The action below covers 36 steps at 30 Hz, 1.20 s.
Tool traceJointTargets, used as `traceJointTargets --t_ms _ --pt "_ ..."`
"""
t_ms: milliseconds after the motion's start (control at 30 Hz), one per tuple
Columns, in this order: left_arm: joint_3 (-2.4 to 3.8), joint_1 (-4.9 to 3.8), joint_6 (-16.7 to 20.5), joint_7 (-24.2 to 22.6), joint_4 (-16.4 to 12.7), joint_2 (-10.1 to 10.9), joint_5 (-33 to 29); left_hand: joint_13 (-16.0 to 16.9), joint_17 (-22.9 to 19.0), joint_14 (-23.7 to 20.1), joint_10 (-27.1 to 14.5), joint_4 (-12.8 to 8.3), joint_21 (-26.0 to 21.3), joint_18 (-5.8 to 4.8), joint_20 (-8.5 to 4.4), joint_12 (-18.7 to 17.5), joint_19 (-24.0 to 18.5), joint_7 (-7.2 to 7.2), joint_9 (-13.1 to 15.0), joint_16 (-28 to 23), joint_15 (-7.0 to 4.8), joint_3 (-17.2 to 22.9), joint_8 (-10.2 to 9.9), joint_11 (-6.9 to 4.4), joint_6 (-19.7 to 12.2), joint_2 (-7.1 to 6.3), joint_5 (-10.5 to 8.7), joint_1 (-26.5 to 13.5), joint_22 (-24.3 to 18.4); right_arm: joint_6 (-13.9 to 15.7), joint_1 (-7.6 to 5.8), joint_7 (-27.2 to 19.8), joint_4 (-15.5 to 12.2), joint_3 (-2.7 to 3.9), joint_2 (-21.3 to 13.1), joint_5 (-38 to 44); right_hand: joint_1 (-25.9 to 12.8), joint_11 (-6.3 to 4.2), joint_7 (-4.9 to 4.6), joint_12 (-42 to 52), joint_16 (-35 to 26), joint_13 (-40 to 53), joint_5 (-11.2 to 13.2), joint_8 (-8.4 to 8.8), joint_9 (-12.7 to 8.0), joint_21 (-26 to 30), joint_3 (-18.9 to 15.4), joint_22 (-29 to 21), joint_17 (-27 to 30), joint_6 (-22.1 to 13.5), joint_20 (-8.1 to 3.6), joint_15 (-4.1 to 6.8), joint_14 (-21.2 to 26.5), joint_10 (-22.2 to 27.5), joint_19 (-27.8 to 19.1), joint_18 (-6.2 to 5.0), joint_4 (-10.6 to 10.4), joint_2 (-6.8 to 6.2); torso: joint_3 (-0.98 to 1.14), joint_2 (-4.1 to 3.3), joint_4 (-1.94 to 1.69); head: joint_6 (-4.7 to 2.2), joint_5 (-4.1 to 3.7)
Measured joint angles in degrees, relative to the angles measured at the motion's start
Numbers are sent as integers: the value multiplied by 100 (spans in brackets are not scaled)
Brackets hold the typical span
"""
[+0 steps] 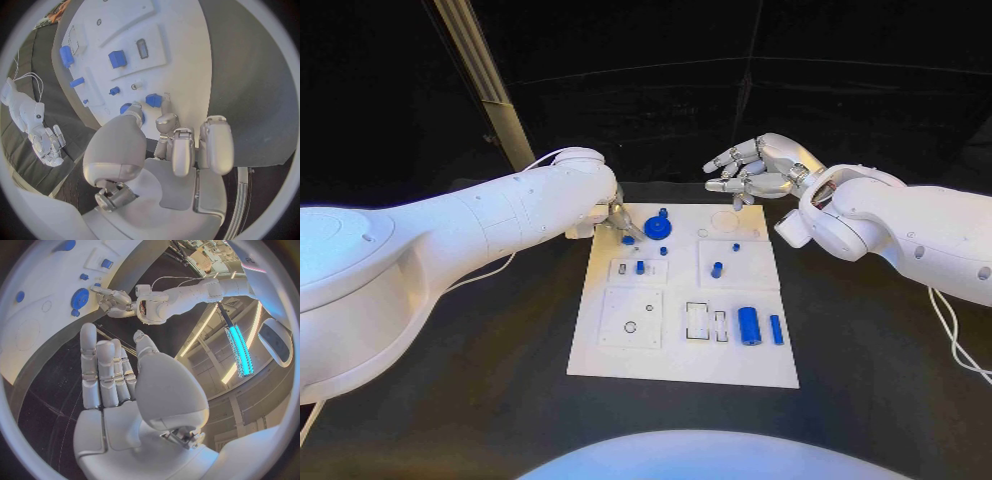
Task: Assemble the parts on the task board
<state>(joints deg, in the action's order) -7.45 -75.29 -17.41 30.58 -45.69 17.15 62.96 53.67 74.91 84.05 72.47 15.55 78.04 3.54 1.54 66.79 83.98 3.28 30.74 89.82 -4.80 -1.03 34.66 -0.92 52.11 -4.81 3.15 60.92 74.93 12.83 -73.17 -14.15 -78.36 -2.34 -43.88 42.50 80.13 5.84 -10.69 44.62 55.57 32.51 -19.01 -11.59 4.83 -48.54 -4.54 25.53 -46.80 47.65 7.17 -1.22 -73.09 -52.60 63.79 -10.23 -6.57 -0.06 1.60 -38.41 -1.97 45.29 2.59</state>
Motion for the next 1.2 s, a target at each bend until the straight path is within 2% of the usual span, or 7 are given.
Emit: traceJointTargets --t_ms 67,333,667,867,1067,1200 --pt "0 0 -29 1 0 1 5 -7 0 0 0 -2 0 0 0 0 0 0 -6 0 0 -33 0 0 0 -17 0 60 0 -2 0 1 0 0 1 0 0 0 0 13 0 -4 0 0 0 0 0 0 0 0 0 0 0 0 0 0 0 0 0 1 -1 5 -1" --pt "-1 0 -109 4 -6 -5 16 -25 0 0 -1 -78 0 0 0 0 0 0 -13 0 0 -109 0 1 0 52 0 328 0 -10 0 4 0 0 11 0 0 0 0 13 0 -4 0 0 -1 0 0 -1 -1 0 0 -21 21 0 0 0 0 0 -1 2 -1 16 9" --pt "-1 -1 -104 5 -8 -6 21 -39 0 0 -20 -110 -31 0 0 0 0 17 -23 0 0 -140 0 21 -24 50 0 414 0 -12 0 7 1 0 11 1 0 0 0 13 0 -7 -22 -22 -1 0 0 -1 -1 0 0 -21 21 0 0 0 0 0 -1 3 0 10 3" --pt "-1 -1 -69 1 -5 -14 23 -46 0 0 -20 -150 -31 0 0 0 0 -2 -24 0 0 -132 23 21 -43 175 0 539 0 -12 0 8 1 0 14 1 0 0 0 13 0 -8 -22 -22 -1 0 0 -2 -1 0 0 -21 21 0 0 0 1 0 -1 3 1 13 6" --pt "-1 -1 -30 -21 0 -21 25 -77 0 0 -55 -347 -31 0 0 0 0 22 -55 0 0 17 23 13 -80 431 0 915 0 -13 0 10 1 0 14 1 0 0 0 13 0 -7 -22 -21 -2 0 0 -2 -1 0 0 -21 21 0 0 0 1 0 -1 3 3 17 10" --pt "0 -1 -14 -63 3 -29 25 -94 0 0 -63 -498 -31 0 0 0 0 29 -96 0 0 168 -19 22 -114 504 -8 1156 0 -14 0 12 1 0 13 1 0 0 0 13 0 -7 -22 -21 -2 0 0 -2 -1 0 0 -21 21 0 0 0 0 0 -1 3 3 21 11"
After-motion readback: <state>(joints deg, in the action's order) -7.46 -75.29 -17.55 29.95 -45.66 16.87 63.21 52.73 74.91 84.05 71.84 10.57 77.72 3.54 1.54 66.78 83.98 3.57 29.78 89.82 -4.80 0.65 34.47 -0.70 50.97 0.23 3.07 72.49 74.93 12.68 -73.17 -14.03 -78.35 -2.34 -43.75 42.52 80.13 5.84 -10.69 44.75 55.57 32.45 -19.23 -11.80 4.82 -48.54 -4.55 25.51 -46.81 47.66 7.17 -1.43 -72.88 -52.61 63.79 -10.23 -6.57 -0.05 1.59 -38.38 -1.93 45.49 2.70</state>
